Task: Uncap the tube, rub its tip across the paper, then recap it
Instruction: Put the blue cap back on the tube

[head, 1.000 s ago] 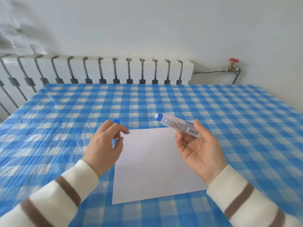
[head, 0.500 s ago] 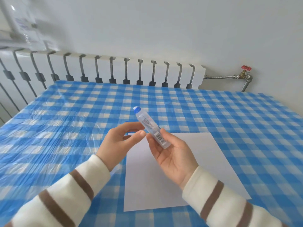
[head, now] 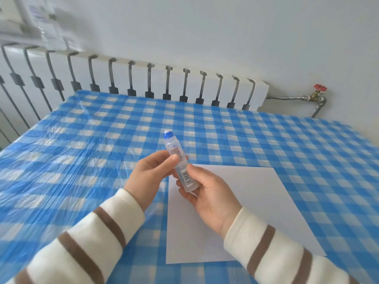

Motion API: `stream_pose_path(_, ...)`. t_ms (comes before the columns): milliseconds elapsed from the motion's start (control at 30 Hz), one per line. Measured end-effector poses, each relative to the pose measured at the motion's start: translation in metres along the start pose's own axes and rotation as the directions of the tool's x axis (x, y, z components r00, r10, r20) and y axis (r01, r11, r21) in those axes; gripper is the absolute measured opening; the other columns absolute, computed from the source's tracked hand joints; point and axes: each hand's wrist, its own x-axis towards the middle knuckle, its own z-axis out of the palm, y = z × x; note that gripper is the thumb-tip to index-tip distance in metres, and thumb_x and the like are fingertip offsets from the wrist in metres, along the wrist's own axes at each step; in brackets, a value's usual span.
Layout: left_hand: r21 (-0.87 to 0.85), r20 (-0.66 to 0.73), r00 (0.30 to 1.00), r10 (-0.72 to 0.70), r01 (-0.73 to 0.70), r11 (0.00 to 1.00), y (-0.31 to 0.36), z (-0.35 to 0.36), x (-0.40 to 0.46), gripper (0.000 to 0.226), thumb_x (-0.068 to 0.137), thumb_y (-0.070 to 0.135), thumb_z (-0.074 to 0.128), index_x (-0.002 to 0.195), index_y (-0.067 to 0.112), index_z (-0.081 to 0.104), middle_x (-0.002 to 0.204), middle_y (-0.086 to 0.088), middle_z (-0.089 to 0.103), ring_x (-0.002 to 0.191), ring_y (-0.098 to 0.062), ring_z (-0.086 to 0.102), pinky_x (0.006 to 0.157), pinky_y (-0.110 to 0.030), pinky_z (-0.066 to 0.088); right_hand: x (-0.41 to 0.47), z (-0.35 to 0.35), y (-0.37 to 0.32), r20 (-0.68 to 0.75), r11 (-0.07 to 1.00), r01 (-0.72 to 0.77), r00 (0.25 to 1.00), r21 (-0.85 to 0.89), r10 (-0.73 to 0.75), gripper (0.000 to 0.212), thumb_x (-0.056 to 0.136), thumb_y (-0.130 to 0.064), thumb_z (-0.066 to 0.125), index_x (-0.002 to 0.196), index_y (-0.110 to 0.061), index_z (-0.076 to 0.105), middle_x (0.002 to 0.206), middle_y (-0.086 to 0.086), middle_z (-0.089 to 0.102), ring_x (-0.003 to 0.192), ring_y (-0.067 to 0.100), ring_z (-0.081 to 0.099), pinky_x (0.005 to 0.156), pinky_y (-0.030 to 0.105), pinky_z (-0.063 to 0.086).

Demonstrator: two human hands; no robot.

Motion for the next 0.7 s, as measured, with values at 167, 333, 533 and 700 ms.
stream_pose_path(167,-0.066,-0.02,0.999,-0.027,0.026,0.998,-0.001,-0.003,0.001,0.037,0.072,0.036,0.061,0.099,0.012,0.068,0.096,-0.008,0.073,0.094,-0.022,0.066,0.084,-0.028,0.051,0.003,0.007,-0.001,-0.006,0.968,0.052,0.998,-0.247,-0.055,0.024,0.088,-0.035,0.065,0.106,-0.022,0.073,0.098,-0.004,0.074,0.098,0.015,0.065,0.078,0.027,0.049)
stream_pose_path(333,-0.085,-0.031,0.999,-0.038,0.035,0.996,-0.001,-0.009,0.003,0.04,0.071,0.038,0.064,0.101,0.011,0.068,0.092,-0.007,0.072,0.09,-0.022,0.067,0.079,-0.029,0.051,0.011,0.011,-0.003,-0.009,0.902,0.092,0.994,-0.422,-0.106,0.02,0.086,-0.033,0.068,0.105,-0.026,0.07,0.097,-0.008,0.073,0.096,0.009,0.065,0.075,0.022,0.048)
stream_pose_path(533,-0.035,-0.158,0.986,-0.058,0.053,0.998,-0.004,-0.015,0.006,0.027,0.074,0.04,0.068,0.093,0.021,0.071,0.095,-0.005,0.072,0.095,-0.025,0.064,0.092,-0.048,0.043,0.032,0.009,-0.01,-0.081,0.845,0.111,0.981,-0.523,-0.179,0.008,0.085,-0.027,0.07,0.091,-0.023,0.067,0.09,-0.006,0.069,0.085,0.011,0.064,0.068,0.021,0.047)
stream_pose_path(700,-0.037,-0.195,0.979,-0.053,0.047,0.998,-0.005,-0.016,0.007,0.025,0.069,0.04,0.068,0.087,0.024,0.072,0.08,0.004,0.074,0.076,-0.009,0.067,0.073,-0.03,0.045,0.058,0.012,-0.016,-0.12,0.779,0.121,0.962,-0.616,-0.244,0.007,0.088,-0.018,0.065,0.082,-0.022,0.065,0.082,-0.006,0.065,0.075,0.011,0.057,0.063,0.019,0.043)
